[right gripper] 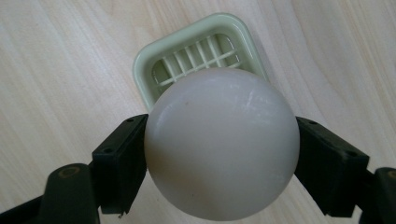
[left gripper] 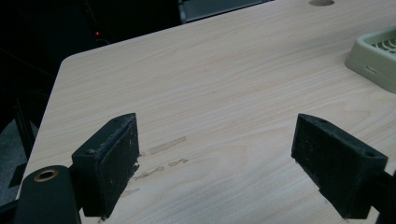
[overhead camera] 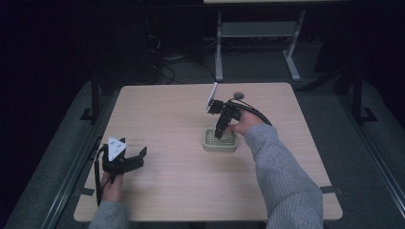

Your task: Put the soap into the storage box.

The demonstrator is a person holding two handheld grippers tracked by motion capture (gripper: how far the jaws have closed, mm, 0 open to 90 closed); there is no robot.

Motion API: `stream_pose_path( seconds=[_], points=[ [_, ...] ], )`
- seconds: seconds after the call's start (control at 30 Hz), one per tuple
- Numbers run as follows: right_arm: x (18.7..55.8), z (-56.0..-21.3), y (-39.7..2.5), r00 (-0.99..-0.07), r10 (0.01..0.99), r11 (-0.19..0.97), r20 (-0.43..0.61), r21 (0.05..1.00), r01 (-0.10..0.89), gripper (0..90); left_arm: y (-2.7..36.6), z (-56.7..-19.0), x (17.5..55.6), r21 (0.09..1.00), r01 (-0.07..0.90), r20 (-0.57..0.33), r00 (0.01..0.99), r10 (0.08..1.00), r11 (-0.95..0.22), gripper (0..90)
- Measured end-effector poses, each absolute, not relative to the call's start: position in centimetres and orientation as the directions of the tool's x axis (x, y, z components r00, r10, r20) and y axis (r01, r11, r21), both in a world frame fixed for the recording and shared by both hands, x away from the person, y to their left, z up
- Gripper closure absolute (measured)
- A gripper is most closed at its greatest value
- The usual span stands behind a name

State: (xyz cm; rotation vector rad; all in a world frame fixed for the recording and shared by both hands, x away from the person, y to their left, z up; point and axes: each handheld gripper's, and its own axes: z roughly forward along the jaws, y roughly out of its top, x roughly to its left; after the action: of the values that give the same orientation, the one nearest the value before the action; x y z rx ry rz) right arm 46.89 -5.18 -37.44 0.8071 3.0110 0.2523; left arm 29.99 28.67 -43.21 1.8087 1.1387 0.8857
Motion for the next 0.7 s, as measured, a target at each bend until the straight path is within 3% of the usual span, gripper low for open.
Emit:
stream_pose_path(
  seconds=[0.7],
  points=[
    [47.8,-40.3,-4.0,-0.857,0.515,0.85,0.039,0.11,0.516,22.5,28.7,-43.2,30.0,0.892,0.359,0.148,0.346,0.927,-0.276,14.8]
  ],
)
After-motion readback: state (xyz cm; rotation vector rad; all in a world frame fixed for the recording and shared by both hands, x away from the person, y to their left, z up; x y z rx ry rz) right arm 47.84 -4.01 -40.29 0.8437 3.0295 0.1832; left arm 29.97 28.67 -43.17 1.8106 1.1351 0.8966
